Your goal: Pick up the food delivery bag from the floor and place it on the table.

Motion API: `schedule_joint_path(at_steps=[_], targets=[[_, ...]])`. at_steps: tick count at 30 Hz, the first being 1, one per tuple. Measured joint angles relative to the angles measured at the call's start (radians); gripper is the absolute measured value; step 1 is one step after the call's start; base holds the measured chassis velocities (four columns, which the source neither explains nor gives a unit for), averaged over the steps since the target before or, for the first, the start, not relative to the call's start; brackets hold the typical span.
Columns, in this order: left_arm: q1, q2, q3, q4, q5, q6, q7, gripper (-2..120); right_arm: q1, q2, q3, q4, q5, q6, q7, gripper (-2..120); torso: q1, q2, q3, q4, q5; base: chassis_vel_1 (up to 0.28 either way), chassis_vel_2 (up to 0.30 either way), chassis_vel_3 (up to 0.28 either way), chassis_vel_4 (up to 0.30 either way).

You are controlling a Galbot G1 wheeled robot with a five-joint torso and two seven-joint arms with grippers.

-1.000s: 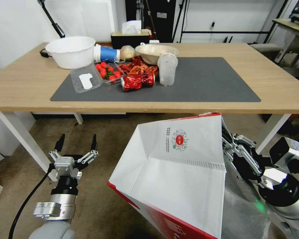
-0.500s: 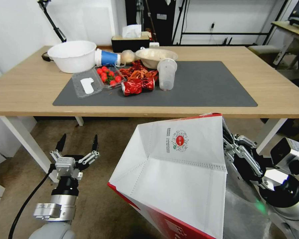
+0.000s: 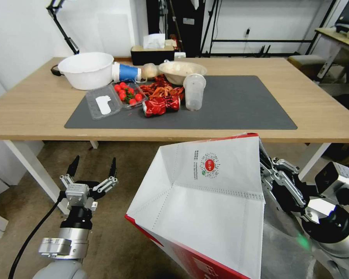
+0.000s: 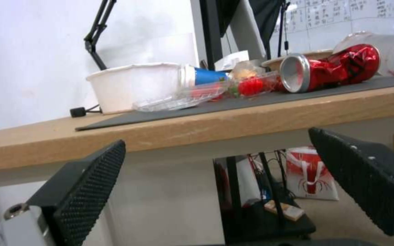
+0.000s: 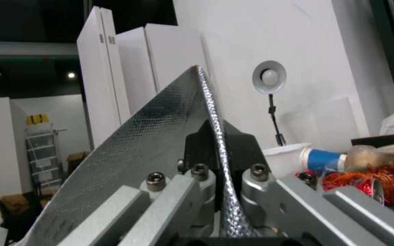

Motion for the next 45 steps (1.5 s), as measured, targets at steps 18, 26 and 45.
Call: schedule_joint_path(at_steps=[18,26,45], targets=[[-0.003,0.010,-0.002,0.021,0.001,0.000,0.011,100,0.012,0.016,-0.024,-0.013,-0.020,0.001,-0.007,0,0.030,0.077,0.047,0.0000,0.0000,0.000,0.000,0.000,0.000],[-0.003,0.005,0.003,0.028,0.012,-0.002,0.018,100,0.007,0.022,-0.026,-0.018,-0.028,0.002,-0.016,0,0.045,0.114,0.069,0.0000,0.0000,0.000,0.000,0.000,0.000],[-0.003,0.010,0.005,0.032,0.015,-0.010,0.022,100,-0.013,0.027,-0.020,-0.001,-0.036,0.016,-0.020,0,0.080,0.200,0.120,0.0000,0.0000,0.000,0.000,0.000,0.000]])
